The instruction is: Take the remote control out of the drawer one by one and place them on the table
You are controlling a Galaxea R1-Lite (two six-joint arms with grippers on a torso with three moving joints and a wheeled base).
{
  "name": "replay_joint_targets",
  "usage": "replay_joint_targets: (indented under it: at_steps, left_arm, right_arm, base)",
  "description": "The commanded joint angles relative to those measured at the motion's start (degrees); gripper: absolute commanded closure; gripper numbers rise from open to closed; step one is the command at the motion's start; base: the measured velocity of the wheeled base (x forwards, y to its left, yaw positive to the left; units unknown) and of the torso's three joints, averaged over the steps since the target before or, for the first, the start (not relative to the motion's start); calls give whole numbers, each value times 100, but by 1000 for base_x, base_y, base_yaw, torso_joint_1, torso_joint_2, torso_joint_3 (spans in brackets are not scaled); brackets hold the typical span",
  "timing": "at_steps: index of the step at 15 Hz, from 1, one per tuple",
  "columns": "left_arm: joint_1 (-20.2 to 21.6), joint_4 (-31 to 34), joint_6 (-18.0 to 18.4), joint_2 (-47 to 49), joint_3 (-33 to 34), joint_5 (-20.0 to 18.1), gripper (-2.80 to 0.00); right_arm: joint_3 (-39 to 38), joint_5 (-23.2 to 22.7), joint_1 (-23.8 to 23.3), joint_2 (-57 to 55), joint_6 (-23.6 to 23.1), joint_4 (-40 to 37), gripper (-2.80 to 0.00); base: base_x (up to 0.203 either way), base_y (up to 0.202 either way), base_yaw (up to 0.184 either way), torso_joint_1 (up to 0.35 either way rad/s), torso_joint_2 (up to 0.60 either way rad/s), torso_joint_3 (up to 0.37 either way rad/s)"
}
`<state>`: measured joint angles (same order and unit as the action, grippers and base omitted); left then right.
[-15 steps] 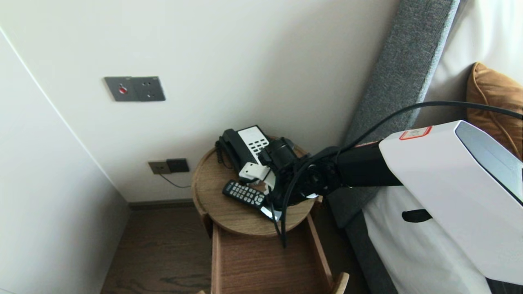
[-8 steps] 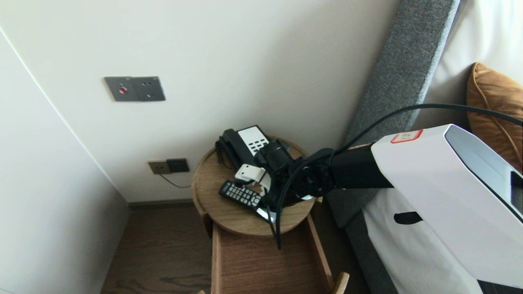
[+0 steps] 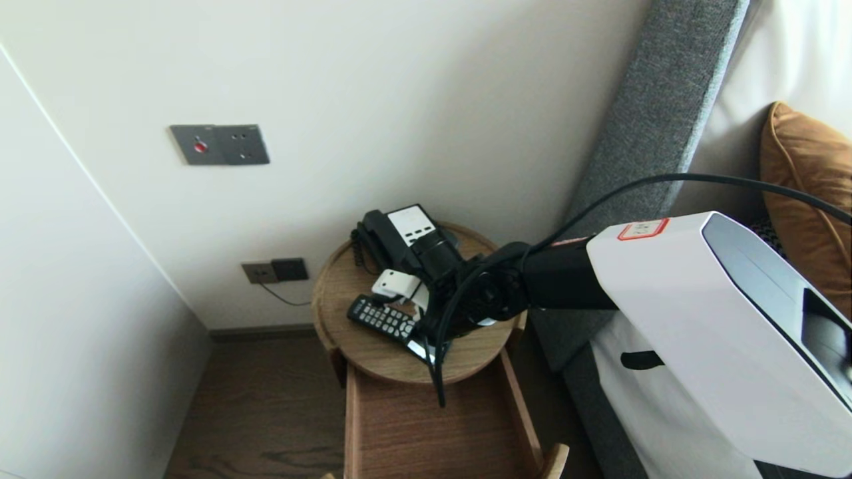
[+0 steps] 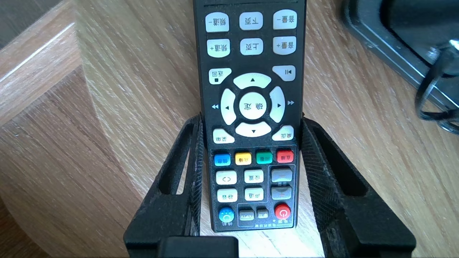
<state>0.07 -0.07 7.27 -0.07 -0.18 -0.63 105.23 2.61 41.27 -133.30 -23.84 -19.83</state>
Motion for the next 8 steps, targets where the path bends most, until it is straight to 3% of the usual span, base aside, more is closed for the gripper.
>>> replay_joint_targets:
  at_steps: [1,8]
  left_arm:
    - [1,-1,3,-1,1,2,0]
    - [1,5,3,-1,4,2,0]
  right_arm:
    - [24,3,4,-38,-15,-38,0]
    - [42,3,13,-73,-22,-38,0]
  base:
    - [0,0,0,0,0,0]
    - [0,0,0,0,0,0]
